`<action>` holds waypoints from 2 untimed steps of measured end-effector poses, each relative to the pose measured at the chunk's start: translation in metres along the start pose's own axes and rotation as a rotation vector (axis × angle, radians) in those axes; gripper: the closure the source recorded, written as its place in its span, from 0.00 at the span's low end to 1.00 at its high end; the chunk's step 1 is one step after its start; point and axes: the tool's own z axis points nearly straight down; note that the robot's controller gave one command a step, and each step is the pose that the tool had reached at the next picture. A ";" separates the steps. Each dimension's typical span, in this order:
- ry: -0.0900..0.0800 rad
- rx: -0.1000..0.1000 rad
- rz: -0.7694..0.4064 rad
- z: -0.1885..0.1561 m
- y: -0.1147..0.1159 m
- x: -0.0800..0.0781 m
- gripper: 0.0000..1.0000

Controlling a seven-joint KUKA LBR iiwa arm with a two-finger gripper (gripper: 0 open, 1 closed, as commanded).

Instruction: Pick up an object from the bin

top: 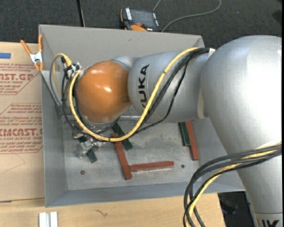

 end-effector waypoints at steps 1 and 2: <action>0.001 0.002 0.003 -0.016 0.000 -0.001 1.00; 0.002 0.006 0.005 -0.068 -0.002 -0.003 1.00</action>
Offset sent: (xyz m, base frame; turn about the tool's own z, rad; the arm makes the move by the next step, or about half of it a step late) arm 0.0000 0.0000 0.0155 0.0000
